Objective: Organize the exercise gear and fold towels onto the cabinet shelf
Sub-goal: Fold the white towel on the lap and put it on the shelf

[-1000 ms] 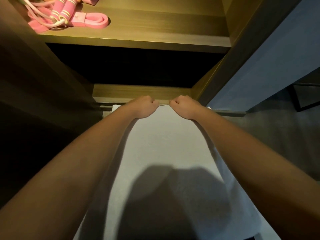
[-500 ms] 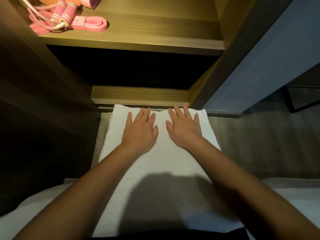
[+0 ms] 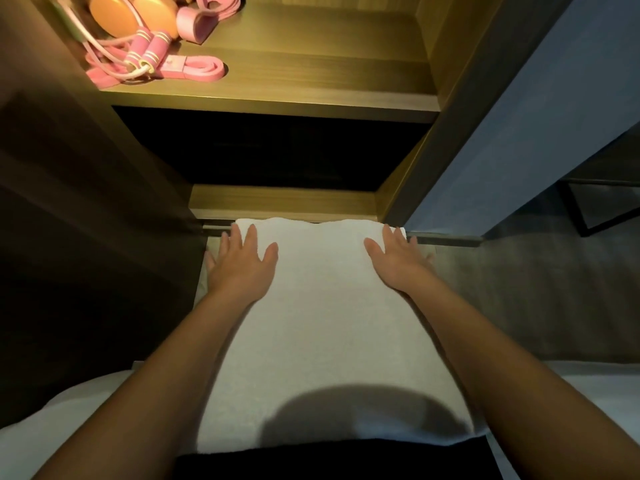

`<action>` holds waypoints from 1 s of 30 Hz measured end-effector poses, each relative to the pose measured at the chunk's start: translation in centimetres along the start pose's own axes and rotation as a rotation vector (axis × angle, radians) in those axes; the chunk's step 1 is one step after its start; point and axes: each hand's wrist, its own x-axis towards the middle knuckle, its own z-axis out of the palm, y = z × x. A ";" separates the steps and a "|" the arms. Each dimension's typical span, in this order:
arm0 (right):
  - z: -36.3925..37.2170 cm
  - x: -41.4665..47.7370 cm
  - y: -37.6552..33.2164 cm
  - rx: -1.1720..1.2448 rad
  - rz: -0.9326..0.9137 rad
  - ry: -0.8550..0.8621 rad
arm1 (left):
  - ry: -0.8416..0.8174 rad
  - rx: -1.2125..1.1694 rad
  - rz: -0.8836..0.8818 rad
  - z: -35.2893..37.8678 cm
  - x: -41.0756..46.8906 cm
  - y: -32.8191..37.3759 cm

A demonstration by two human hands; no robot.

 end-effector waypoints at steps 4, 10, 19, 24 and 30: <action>0.3 -2.4 -1.7 -0.094 -0.164 0.211 | 0.173 -0.011 0.192 -0.1 -2.5 1.7; 3.2 -4.9 -2.1 -0.260 -0.351 0.136 | 0.105 0.188 0.330 2.8 -4.8 2.3; 1.4 -4.6 3.8 0.261 -0.016 0.004 | 0.048 -0.111 -0.015 1.8 -4.6 -2.7; 1.0 -6.5 5.3 0.478 0.018 -0.027 | -0.042 -0.364 -0.217 0.9 -6.0 -4.4; 0.7 -10.0 8.1 0.837 0.302 -0.220 | -0.231 -0.774 -0.461 0.5 -8.0 -7.5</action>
